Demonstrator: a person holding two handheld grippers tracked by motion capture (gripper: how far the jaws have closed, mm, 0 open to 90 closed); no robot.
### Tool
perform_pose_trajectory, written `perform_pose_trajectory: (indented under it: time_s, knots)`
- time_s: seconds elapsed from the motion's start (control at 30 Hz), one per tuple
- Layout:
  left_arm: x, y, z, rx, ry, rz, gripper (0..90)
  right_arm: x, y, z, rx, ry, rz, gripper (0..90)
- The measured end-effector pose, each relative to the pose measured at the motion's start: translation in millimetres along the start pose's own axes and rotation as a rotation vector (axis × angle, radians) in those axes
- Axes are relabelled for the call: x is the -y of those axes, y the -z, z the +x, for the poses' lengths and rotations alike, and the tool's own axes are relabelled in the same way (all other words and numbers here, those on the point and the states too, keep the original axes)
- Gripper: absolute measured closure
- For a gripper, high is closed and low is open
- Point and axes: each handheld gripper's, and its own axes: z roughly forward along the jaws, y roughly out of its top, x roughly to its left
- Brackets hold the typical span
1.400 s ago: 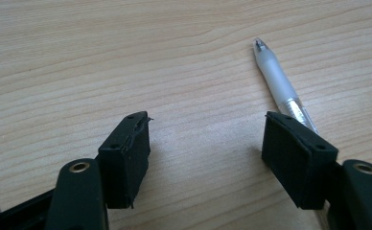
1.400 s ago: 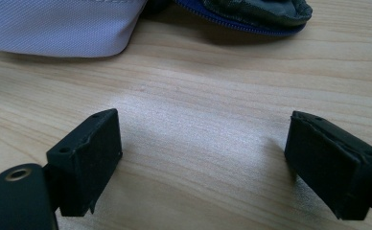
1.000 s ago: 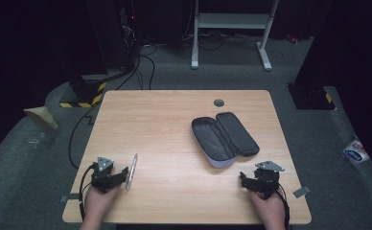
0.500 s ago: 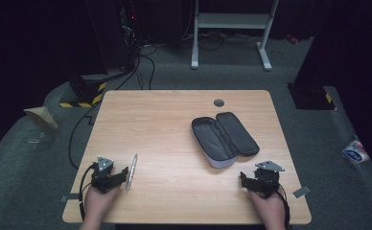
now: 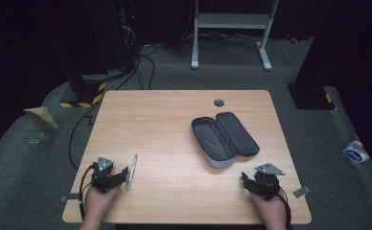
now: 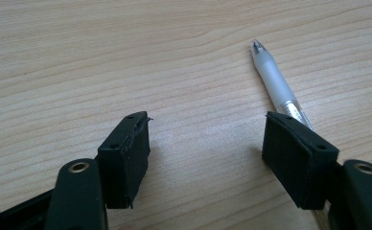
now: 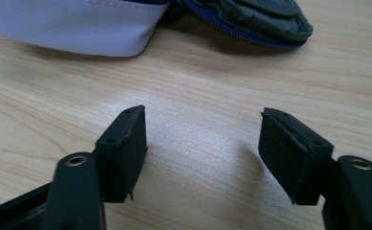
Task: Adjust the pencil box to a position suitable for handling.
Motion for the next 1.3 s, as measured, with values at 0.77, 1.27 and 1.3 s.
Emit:
perform_pose_trajectory:
  time_s: [0.77,1.27,1.3]
  knots:
    - [0.0,-0.2,-0.1,0.0,0.0,-0.001,33.4,-1.1,13.7,9.5,-0.07,0.016,-0.072,49.6]
    - [-0.3,-0.2,0.0,0.0,-0.004,0.001,33.4,-17.4,23.1,28.9,-0.135,0.055,-0.12,50.9]
    - [-0.4,-0.3,0.1,0.0,-0.005,0.001,33.4,-17.8,23.3,30.5,-0.139,0.056,-0.121,50.9]
